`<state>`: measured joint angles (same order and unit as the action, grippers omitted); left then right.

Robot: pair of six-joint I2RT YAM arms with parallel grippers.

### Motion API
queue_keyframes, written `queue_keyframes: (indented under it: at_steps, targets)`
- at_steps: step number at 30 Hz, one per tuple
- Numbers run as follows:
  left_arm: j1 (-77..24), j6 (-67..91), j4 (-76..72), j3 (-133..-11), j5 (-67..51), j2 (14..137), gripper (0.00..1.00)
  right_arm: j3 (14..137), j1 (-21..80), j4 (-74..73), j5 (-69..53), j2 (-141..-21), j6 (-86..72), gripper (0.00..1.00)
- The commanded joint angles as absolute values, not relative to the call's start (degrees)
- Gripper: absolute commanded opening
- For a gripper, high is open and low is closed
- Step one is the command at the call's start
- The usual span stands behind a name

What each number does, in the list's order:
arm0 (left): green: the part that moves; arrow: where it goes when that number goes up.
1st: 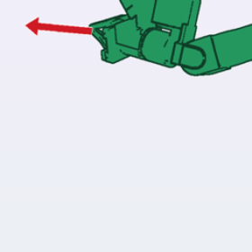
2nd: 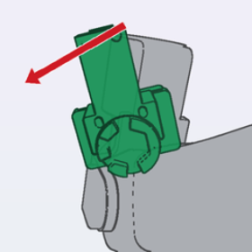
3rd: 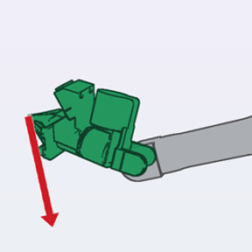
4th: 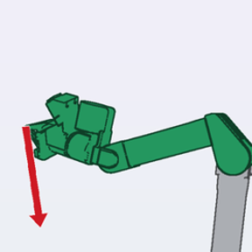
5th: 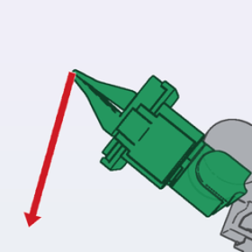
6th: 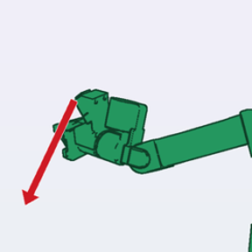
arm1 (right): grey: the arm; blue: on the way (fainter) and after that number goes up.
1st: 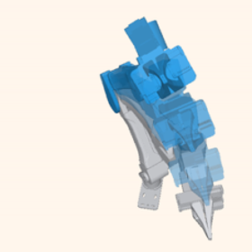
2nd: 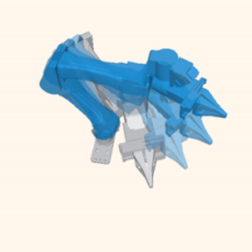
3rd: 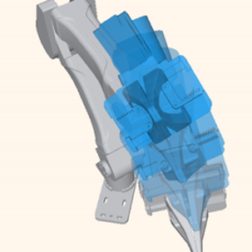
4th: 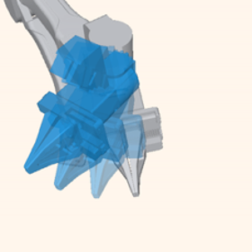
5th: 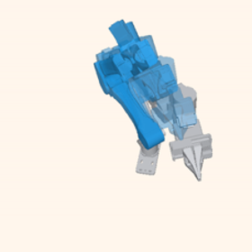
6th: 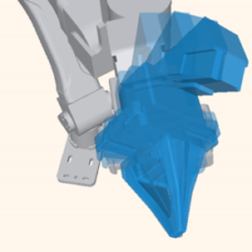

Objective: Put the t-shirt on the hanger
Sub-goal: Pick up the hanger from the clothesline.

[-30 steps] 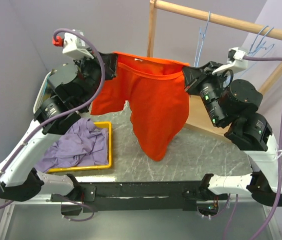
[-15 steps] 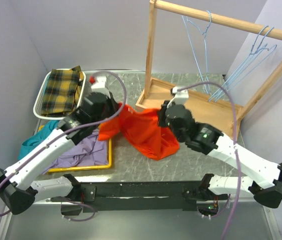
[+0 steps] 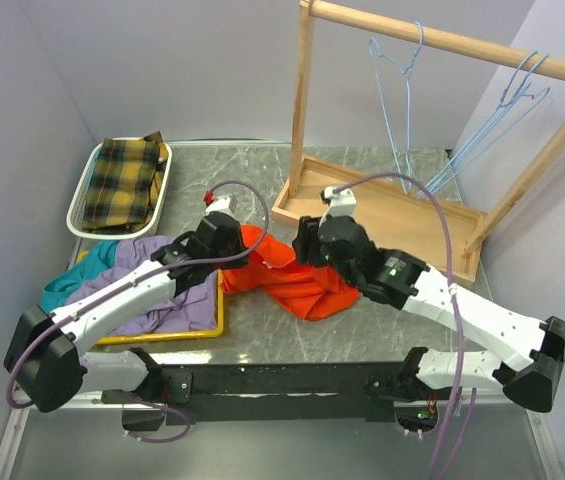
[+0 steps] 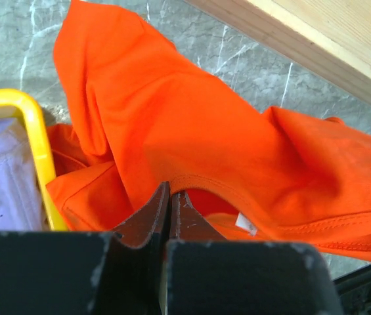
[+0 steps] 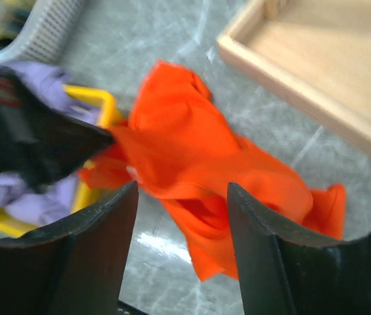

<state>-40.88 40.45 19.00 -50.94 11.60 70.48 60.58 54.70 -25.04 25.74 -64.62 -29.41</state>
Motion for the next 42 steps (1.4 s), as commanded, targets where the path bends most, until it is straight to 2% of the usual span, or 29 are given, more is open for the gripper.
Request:
queue_keyframes:
  at_steps: [1, 5, 11, 18, 28, 30, 34, 38, 42]
  targets:
    - [-40.61, 41.14, 15.73, -55.8, 10.9, 72.59, 0.04, 74.16, 54.32, -27.94, 25.92, -61.26, -21.82, 0.66]
    - [-40.61, 40.34, 15.99, -58.44, 10.72, 74.96, 0.03, 87.23, 50.91, -31.1, 29.62, -61.69, -17.23, 0.67]
    - [-40.61, 39.9, 16.08, -60.2, 9.93, 76.29, 0.03, 104.38, 34.74, -37.96, 20.14, -68.97, -15.64, 0.66]
    - [-40.61, 38.85, 17.31, -61.52, 10.19, 76.29, 0.03, 110.56, 22.7, -38.23, 14.34, -74.87, -15.73, 0.66]
    - [-40.43, 38.06, 18.63, -62.4, 11.07, 75.67, 0.03, 122.95, 19.07, -43.32, 15.9, -89.54, -15.56, 0.67]
    - [-40.34, 37.97, 18.81, -62.4, 11.16, 75.67, 0.03, 123.31, 18.98, -44.64, 18.62, -90.09, -16.7, 0.63]
    - [-40.43, 37.88, 18.63, -61.96, 11.34, 75.15, 0.03, 114.37, 18.98, -40.88, 20.39, -84.48, -17.58, 0.59]
    - [-40.34, 37.97, 18.54, -61.88, 11.25, 75.15, 0.03, 111.19, 19.07, -41.13, 23.2, -81.65, -17.67, 0.54]
    - [-40.25, 37.88, 18.54, -61.7, 11.34, 75.15, 0.03, 109.69, 19.07, -41.4, 24.96, -79.98, -17.05, 0.53]
